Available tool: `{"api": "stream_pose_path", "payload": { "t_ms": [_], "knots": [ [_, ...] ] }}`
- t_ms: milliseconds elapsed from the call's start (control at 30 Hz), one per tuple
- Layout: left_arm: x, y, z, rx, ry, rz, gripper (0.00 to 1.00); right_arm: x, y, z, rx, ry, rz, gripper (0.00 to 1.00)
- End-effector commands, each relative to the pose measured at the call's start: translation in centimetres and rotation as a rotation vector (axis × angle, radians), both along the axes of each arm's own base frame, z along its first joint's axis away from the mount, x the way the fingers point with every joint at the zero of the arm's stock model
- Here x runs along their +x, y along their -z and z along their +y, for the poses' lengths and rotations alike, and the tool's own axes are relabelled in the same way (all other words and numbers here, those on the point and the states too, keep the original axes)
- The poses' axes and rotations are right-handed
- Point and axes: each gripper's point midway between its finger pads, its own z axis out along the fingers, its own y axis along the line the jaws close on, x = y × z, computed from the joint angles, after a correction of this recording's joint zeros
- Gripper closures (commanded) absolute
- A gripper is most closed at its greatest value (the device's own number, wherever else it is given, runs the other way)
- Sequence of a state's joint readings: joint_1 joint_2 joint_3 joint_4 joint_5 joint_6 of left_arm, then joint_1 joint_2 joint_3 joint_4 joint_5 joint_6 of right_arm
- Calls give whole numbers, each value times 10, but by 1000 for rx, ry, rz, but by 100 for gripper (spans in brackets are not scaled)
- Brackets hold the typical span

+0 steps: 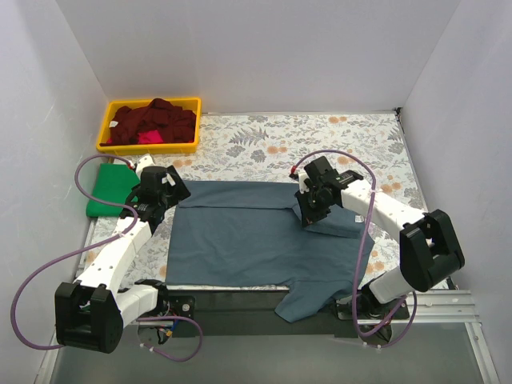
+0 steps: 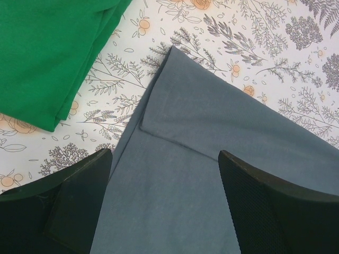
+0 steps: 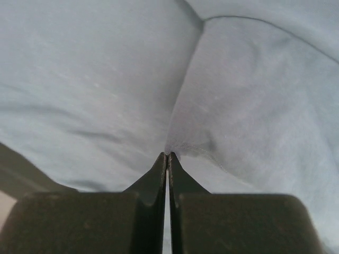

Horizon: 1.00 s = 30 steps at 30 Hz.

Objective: Fold and stack the t-shirts
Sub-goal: Fold the tshirt

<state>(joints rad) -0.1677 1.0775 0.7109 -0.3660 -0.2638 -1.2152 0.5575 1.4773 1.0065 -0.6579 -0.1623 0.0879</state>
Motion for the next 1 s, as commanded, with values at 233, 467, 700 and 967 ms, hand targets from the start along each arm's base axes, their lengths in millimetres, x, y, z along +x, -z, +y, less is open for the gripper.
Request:
{"api": "stream_pose_path", "payload": {
  "t_ms": [233,467,700,967],
  "knots": [
    [-1,7,-10,-11,63,23,17,-26,17,22,80,-49,215,88],
    [-2,2,-50,-86,218,11,16,-8,-12,15,89,-21,71,58],
    [-44,-13,-185,-367,525,71,16,20,-33,-85,0,419,-133,31],
    [-71,5,-291,-479,668,189,15,21,-39,-158,110,805,-243,7]
  ]
}}
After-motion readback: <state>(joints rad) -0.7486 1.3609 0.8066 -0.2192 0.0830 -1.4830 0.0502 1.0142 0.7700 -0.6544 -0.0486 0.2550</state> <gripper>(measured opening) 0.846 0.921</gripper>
